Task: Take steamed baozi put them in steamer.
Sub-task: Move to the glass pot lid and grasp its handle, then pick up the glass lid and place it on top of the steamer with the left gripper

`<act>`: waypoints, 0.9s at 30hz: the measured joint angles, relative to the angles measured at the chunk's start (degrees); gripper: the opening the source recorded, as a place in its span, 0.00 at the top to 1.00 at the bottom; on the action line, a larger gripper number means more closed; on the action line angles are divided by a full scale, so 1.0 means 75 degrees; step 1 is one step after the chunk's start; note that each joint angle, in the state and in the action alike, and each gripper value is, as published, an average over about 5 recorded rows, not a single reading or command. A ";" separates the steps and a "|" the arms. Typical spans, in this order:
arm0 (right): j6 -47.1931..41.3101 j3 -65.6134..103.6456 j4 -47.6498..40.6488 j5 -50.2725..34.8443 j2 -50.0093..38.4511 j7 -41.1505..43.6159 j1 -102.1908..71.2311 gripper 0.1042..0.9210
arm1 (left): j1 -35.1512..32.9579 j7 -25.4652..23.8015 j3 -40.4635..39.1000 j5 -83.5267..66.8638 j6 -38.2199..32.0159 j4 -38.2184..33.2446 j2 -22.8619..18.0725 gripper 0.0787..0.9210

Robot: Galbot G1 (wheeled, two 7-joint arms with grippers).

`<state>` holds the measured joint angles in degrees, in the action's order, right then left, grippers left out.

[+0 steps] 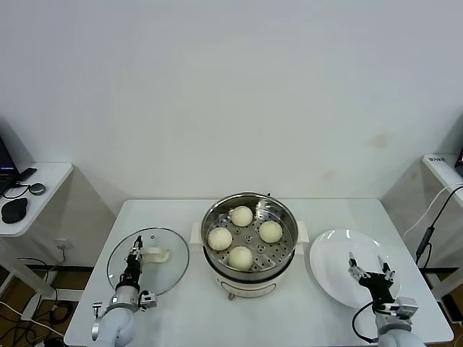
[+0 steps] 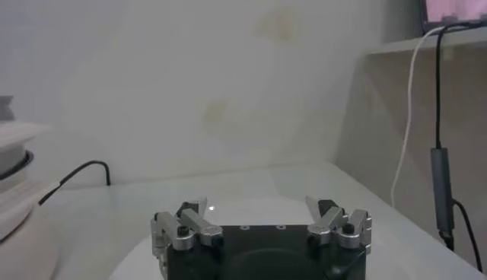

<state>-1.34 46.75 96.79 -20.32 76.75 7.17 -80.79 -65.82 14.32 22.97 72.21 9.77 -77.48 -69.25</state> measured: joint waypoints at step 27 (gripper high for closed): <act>-0.0190 -0.0188 0.0167 -0.0013 0.0167 -0.0058 0.0099 0.12 | -0.0984 -0.2906 0.0480 0.0681 0.3118 -0.4178 -0.0333 0.89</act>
<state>-2.76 45.34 98.04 -20.42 78.00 6.74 -80.05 -73.20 -7.47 26.57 77.31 33.16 -108.82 -71.74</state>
